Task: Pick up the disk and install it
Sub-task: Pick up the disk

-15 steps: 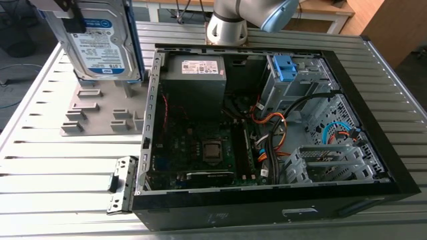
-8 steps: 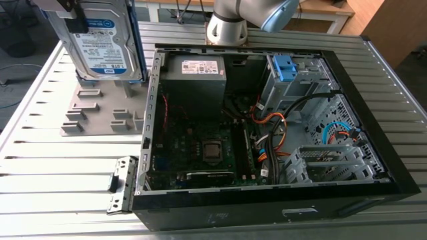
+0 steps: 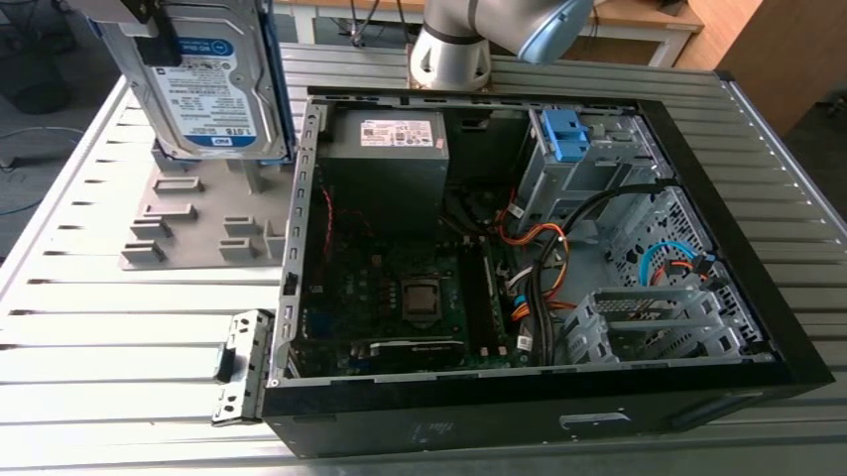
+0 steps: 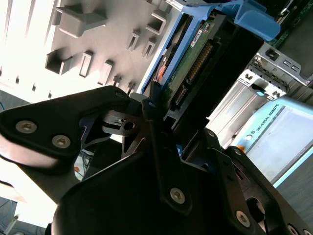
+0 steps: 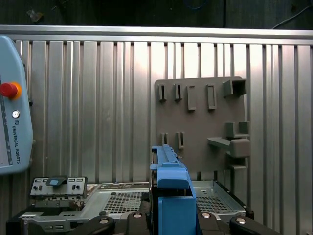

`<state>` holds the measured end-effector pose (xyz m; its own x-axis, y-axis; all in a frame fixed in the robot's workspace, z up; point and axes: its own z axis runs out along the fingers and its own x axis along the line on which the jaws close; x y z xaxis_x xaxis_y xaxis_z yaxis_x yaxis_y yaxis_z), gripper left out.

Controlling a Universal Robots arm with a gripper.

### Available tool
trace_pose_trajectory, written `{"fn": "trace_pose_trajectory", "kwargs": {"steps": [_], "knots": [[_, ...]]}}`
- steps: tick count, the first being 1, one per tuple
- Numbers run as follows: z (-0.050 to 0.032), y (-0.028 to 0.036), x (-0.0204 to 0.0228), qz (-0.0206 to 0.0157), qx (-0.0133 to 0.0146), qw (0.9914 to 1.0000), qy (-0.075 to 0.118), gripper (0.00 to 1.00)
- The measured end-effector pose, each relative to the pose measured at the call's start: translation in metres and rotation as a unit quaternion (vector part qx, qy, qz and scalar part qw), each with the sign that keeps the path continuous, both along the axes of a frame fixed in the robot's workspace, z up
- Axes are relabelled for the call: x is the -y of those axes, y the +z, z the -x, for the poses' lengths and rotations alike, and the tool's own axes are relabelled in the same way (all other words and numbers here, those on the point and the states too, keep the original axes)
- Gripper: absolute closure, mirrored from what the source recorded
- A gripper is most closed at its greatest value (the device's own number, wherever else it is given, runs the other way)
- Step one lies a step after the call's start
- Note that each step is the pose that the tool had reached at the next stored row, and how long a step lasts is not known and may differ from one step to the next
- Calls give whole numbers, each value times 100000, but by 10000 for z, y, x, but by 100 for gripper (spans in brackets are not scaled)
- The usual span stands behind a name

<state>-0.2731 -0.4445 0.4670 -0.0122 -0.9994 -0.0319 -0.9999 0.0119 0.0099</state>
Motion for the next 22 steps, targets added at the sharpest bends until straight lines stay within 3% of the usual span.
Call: {"fn": "trace_pose_trajectory", "kwargs": {"steps": [22], "knots": [[-104, 0, 0, -2, 3, 100000, -1, 64]]}}
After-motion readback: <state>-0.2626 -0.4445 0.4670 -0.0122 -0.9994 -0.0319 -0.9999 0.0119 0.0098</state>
